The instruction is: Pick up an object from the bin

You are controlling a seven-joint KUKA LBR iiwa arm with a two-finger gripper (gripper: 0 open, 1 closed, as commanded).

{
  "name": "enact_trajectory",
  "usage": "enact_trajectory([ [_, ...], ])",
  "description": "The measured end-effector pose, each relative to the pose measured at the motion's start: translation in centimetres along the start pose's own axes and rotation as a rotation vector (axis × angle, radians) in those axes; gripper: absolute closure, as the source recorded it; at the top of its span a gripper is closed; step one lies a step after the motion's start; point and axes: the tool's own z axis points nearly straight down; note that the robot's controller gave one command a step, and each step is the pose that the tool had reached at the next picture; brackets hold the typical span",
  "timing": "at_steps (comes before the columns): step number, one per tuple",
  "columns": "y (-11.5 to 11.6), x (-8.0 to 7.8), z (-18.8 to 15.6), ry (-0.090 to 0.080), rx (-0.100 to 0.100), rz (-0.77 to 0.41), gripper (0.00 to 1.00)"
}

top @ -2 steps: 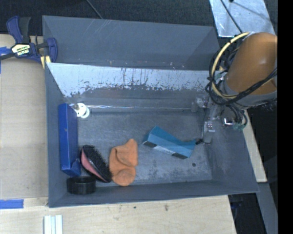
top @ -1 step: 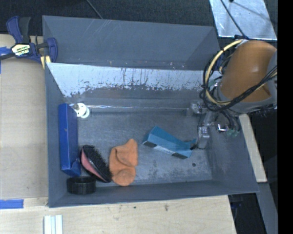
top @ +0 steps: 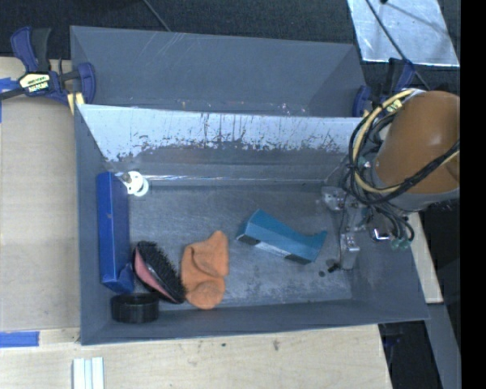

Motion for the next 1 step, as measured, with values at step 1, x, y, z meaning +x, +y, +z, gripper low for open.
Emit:
enact_trajectory([
  [1, -0.23, -0.87, 0.62, -0.008, 0.003, -0.036, 0.00],
])
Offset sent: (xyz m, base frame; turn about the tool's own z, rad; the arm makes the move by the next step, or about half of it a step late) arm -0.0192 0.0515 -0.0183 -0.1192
